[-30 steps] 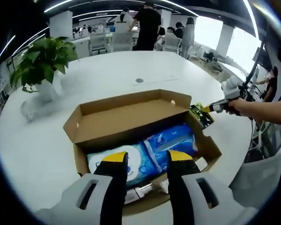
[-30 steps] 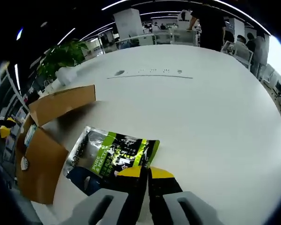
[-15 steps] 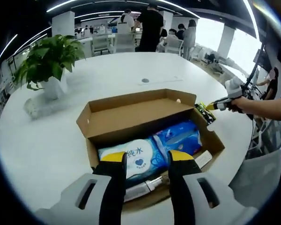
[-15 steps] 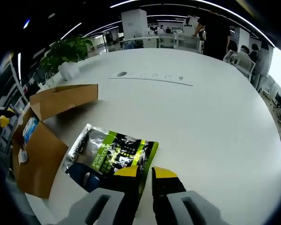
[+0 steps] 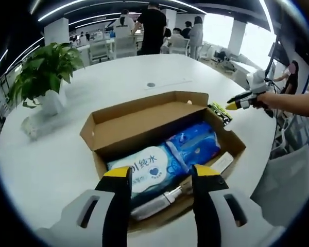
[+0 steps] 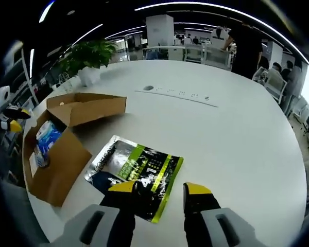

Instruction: Operate the shoe box by opening the lid, removing the specified soft item, and placing it in the target area until the item is outside and the box remains undamaged.

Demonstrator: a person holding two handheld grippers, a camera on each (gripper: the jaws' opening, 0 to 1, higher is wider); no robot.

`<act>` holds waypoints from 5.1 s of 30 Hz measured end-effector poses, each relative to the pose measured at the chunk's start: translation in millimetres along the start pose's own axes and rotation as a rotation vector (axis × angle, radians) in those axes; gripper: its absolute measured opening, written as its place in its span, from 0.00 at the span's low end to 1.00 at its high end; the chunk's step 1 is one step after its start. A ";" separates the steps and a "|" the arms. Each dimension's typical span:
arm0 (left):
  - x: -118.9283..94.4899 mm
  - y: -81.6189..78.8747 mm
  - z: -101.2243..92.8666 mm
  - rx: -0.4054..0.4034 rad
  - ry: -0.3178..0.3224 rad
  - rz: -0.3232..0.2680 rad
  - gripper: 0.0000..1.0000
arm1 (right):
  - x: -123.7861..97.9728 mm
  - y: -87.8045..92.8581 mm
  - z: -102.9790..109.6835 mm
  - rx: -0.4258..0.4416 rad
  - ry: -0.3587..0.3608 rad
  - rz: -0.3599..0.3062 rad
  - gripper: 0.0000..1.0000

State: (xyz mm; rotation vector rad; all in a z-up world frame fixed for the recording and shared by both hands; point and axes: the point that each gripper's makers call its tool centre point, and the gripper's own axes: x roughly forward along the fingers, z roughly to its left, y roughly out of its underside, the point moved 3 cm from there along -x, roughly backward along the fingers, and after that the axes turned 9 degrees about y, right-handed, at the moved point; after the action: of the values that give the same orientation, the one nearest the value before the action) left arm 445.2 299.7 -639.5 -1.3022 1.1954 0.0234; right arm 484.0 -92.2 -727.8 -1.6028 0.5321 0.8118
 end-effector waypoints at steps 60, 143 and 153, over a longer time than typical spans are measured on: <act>-55.0 31.8 11.6 0.232 0.032 0.052 0.95 | -114.6 -15.0 151.1 -0.400 -0.318 -0.165 1.00; 3.1 34.5 27.1 0.472 0.241 0.198 0.82 | -66.9 -53.4 302.1 -0.671 -0.648 -0.247 0.89; 14.6 30.0 25.1 0.512 0.269 0.210 0.78 | -59.0 -52.9 306.0 -0.672 -0.651 -0.242 0.85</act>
State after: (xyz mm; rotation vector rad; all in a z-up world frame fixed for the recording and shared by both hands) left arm 449.8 320.1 -675.6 -0.7426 1.4461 -0.2959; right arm 419.8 211.0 -665.4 -1.8071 -0.4417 1.3314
